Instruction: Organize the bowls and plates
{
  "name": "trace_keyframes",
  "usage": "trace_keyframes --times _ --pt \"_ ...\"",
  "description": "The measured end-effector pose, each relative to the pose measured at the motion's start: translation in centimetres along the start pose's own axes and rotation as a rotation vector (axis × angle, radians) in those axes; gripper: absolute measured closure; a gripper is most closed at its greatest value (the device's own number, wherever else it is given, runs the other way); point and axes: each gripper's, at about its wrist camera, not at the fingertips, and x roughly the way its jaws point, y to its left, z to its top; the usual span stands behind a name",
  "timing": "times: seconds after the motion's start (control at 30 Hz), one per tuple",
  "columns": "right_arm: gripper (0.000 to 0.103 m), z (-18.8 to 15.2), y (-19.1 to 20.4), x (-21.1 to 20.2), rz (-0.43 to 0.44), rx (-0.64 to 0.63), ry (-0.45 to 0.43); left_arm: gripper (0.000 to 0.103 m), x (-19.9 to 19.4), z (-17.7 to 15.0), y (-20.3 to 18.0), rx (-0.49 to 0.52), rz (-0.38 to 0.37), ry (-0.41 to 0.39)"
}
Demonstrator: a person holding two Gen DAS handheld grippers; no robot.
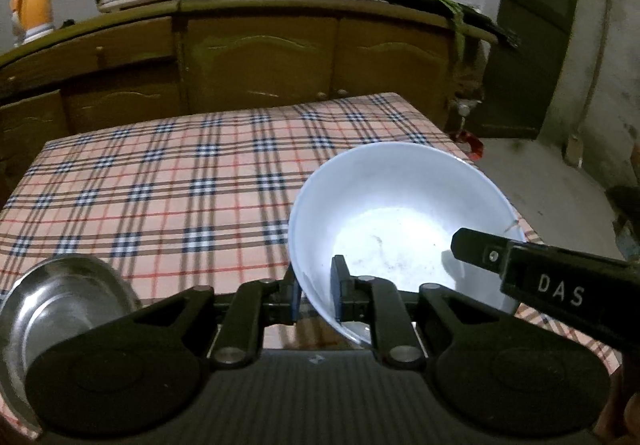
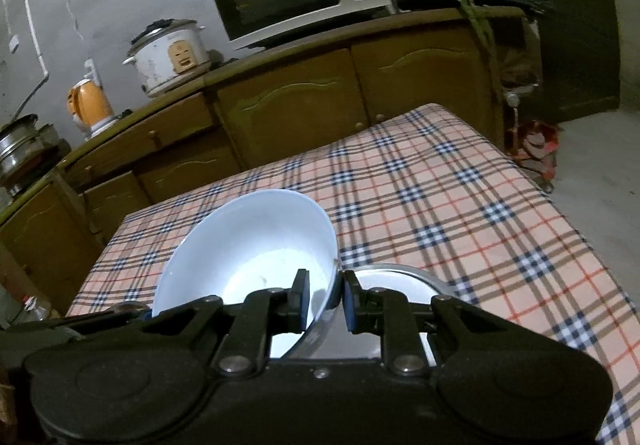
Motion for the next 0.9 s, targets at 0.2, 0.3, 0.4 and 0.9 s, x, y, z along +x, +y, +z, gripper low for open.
trace_keyframes --times 0.2,0.3,0.4,0.9 --pt "0.079 -0.2 -2.3 -0.1 -0.034 0.026 0.002 0.087 1.4 -0.2 -1.8 0.038 -0.038 0.010" --pt "0.079 -0.6 -3.3 0.3 -0.046 0.039 0.016 0.087 2.3 -0.4 -2.4 0.054 -0.050 0.027" --pt "0.079 -1.1 -4.1 0.8 -0.050 0.050 0.037 0.086 3.1 -0.9 -2.7 0.069 -0.052 0.049" --pt "0.080 -3.5 -5.0 3.3 -0.078 0.038 0.110 0.085 5.4 -2.3 -2.9 0.111 -0.036 0.126"
